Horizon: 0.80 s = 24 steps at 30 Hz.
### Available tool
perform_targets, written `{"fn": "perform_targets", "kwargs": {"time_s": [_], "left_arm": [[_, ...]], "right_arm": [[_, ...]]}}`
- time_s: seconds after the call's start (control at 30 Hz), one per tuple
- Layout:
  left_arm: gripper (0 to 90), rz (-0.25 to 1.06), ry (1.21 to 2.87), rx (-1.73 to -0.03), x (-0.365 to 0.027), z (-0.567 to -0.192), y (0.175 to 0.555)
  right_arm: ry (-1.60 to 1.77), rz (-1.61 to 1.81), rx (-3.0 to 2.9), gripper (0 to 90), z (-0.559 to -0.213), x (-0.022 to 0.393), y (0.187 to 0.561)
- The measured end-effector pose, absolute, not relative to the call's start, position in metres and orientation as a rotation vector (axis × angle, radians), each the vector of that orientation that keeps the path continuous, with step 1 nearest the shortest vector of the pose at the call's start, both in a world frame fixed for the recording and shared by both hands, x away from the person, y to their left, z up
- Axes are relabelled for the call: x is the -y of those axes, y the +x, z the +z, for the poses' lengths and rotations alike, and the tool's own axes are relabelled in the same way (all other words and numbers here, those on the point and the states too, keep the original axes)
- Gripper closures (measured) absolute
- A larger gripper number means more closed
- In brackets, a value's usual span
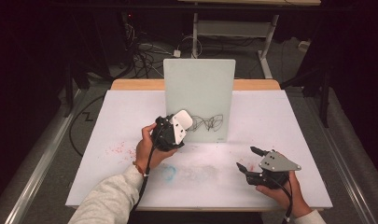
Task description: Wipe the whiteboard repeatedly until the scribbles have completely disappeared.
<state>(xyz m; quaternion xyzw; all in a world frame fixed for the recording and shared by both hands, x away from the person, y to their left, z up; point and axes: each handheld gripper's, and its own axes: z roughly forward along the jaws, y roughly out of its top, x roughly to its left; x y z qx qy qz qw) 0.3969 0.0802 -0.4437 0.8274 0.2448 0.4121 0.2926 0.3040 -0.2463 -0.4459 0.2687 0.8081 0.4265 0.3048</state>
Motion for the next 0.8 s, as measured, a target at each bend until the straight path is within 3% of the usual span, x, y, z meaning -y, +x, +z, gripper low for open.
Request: {"fn": "perform_targets", "kwargs": {"time_s": [0.5, 0.8], "left_arm": [[28.4, 1.145, 2.238, -0.607, -0.07, -0.455, 0.393], [28.4, 1.184, 2.252, -0.606, -0.088, -0.451, 0.394]], "right_arm": [[0.704, 1.124, -2.151, 28.4, -0.447, 0.246, 0.304], [0.708, 1.131, -2.138, 28.4, -0.446, 0.248, 0.304]]}}
